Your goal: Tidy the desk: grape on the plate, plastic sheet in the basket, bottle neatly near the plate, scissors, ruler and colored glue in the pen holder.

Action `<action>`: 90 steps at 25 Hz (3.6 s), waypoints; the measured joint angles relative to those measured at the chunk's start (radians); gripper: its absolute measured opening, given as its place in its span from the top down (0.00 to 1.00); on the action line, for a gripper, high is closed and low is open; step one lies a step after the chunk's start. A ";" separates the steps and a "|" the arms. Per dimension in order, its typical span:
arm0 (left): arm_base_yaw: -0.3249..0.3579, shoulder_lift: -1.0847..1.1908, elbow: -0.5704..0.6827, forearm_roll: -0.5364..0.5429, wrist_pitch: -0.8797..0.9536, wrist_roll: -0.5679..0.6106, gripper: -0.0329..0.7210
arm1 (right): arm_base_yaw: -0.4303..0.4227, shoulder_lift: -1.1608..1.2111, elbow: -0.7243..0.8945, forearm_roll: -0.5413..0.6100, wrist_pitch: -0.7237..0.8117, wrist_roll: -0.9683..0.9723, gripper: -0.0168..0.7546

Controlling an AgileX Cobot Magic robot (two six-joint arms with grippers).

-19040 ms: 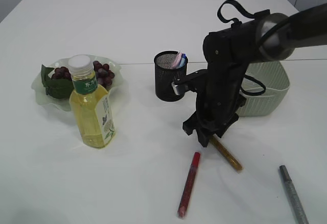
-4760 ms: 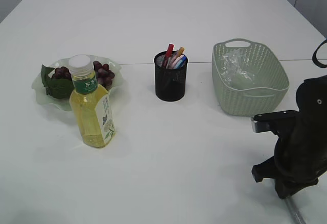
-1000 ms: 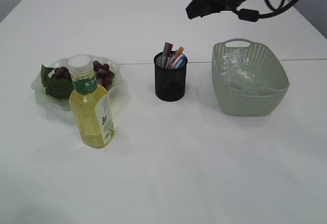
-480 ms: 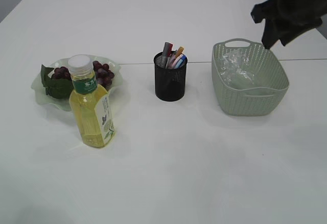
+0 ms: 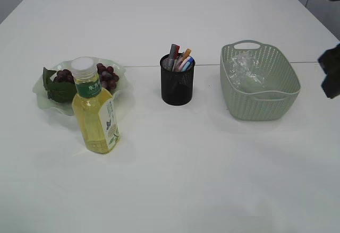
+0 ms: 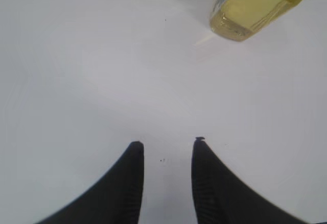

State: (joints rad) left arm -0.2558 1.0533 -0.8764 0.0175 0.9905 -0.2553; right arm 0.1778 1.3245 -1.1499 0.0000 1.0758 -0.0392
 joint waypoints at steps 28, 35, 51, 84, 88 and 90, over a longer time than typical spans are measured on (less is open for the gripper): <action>0.000 -0.886 0.015 0.138 0.277 -0.035 0.49 | -0.003 -1.163 0.404 0.010 0.170 0.160 0.62; 0.000 -1.041 0.143 0.142 0.286 -0.035 0.49 | -0.001 -1.324 0.449 0.013 0.196 0.130 0.62; 0.000 -1.041 0.325 0.102 0.166 0.061 0.49 | -0.001 -1.344 0.646 0.065 0.105 -0.046 0.62; 0.194 -1.041 0.350 0.081 0.116 0.076 0.57 | -0.181 -1.344 0.654 0.061 0.086 -0.052 0.62; 0.194 -1.041 0.350 0.074 0.116 0.076 0.59 | -0.182 -1.344 0.654 0.033 0.086 -0.052 0.62; 0.194 -1.041 0.350 0.071 0.116 0.076 0.60 | -0.182 -1.344 0.654 0.000 0.086 -0.052 0.62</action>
State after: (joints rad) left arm -0.0618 0.0121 -0.5266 0.0888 1.1063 -0.1796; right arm -0.0046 -0.0192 -0.4962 0.0000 1.1616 -0.0917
